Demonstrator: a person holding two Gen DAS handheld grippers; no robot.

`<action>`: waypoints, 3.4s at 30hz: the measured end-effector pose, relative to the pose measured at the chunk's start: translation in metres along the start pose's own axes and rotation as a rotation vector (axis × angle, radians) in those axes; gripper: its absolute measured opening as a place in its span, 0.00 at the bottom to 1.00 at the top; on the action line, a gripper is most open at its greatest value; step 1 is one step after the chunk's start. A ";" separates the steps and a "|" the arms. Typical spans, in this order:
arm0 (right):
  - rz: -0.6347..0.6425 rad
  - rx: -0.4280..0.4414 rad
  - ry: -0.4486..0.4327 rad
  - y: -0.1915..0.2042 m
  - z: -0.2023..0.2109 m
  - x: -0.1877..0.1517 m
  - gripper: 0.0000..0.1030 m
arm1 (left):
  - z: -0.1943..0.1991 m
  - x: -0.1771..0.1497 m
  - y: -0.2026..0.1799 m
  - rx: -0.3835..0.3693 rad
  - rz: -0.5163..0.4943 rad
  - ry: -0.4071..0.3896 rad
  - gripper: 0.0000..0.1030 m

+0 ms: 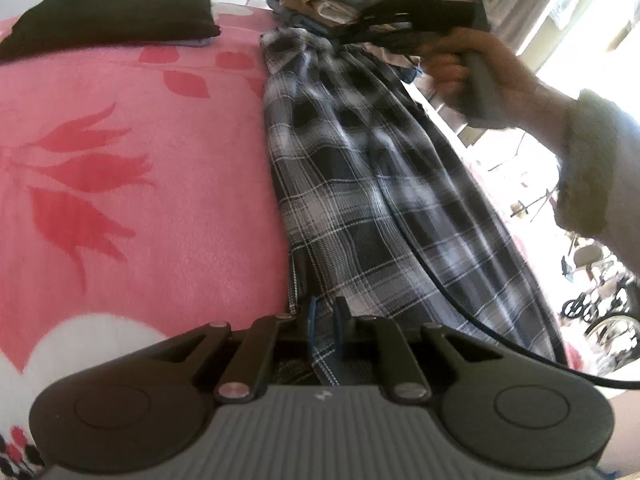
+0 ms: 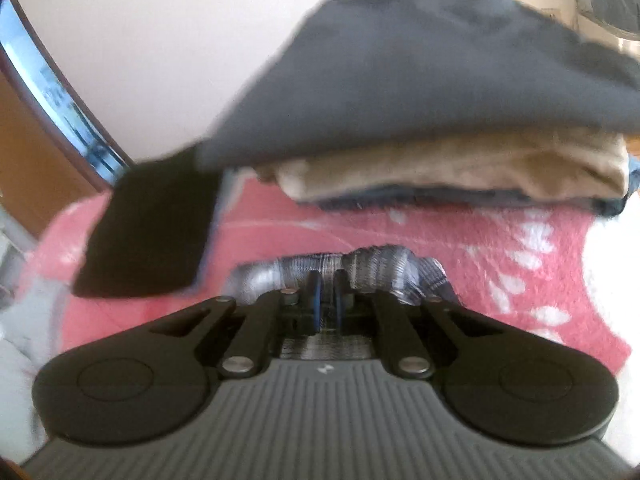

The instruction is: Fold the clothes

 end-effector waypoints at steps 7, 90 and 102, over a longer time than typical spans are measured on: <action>0.035 0.165 0.064 -0.003 0.073 -0.020 0.07 | 0.012 0.013 0.008 0.072 0.025 -0.065 0.36; -0.067 0.202 -0.001 -0.076 0.072 -0.016 0.58 | -0.093 0.210 -0.013 -0.030 0.206 -0.124 0.72; -0.151 0.348 0.179 -0.090 -0.010 -0.011 0.64 | -0.145 0.234 0.002 -0.125 0.318 -0.070 0.72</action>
Point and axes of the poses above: each gripper's, at about its wrist camera, not at the fingertips, and z roughly against the way its jaws point, y to its left, x to its top, the point moved 3 cm from there along -z, roughly the way its jaws point, and after that the axes turned 15 degrees about z, right-handed, at the moved point
